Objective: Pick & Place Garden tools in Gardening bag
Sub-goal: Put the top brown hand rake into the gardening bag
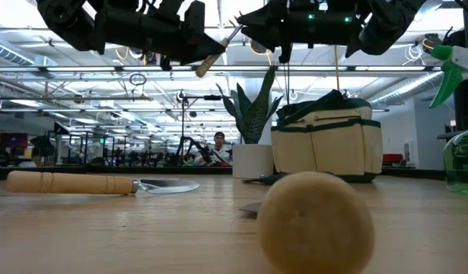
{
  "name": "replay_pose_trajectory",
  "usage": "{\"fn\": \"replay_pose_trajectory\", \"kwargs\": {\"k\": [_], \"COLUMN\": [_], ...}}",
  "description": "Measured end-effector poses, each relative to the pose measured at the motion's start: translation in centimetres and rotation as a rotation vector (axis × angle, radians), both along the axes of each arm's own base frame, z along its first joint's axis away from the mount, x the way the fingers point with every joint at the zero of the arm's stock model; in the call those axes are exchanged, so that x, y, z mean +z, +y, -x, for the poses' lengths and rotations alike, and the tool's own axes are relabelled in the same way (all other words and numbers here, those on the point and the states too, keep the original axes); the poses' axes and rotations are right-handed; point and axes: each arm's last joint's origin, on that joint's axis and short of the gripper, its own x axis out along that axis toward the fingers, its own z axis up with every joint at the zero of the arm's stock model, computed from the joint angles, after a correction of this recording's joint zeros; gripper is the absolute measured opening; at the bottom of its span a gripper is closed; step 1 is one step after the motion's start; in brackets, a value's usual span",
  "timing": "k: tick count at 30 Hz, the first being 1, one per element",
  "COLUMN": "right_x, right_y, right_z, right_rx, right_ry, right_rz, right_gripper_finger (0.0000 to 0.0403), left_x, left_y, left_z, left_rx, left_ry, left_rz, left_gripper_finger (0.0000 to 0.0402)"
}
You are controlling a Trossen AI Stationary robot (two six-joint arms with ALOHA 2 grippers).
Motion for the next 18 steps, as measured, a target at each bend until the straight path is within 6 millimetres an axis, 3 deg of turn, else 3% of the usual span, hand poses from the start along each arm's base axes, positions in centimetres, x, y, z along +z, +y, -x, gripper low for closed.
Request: {"fn": "replay_pose_trajectory", "kwargs": {"k": [10,18], "right_x": [0.0,0.1], "right_y": [0.0,0.0], "right_z": [0.0,0.1], "right_rx": [-0.002,-0.004], "right_ry": [0.004,-0.016], "right_rz": [-0.001,0.006], "right_gripper_finger": [0.013,0.013], "left_x": [1.4,0.0], "left_y": [-0.7,-0.7], "left_z": [-1.0,-2.7], "left_rx": [-0.017,-0.019], "left_ry": [-0.007,0.036], "left_rz": [-0.059,-0.058], "left_gripper_finger": [0.0088,0.0088]}}
